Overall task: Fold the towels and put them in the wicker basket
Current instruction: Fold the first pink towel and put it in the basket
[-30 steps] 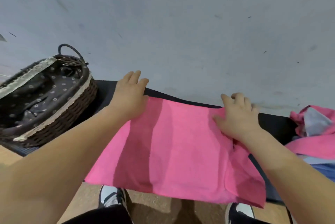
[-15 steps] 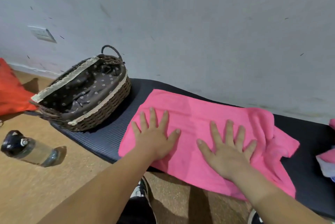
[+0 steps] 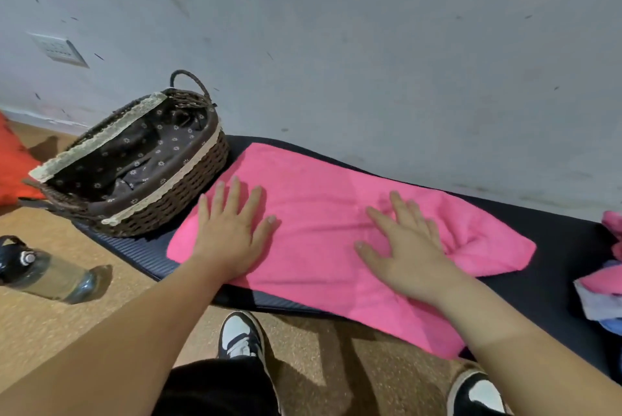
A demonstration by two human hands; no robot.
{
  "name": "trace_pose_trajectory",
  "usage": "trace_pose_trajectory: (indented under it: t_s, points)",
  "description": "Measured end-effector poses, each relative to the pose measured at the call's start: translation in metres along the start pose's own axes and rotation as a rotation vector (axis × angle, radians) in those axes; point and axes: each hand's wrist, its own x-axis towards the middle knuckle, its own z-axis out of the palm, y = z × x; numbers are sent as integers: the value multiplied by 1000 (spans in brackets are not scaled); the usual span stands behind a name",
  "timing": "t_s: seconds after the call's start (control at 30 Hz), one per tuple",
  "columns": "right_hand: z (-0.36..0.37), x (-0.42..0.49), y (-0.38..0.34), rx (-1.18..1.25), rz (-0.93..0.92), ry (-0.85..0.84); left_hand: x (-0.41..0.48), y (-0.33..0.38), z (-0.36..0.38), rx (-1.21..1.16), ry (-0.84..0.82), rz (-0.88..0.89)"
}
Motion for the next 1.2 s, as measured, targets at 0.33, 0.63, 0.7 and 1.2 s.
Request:
trace_pose_trajectory:
  t_s: [0.33,0.63,0.7,1.2]
  points:
    - [-68,-36,128,93,591,116,-43,204,-26,-376,121,495]
    - [-55,-21,159,536,587,234,-53,253,-5,-433,-65,302]
    - [-57,-15,162,647,551,329,-51,257,-7,-422,-66,298]
    - [-90,-17,193,612,473,644,-79,302,-53,-1098,-478,388]
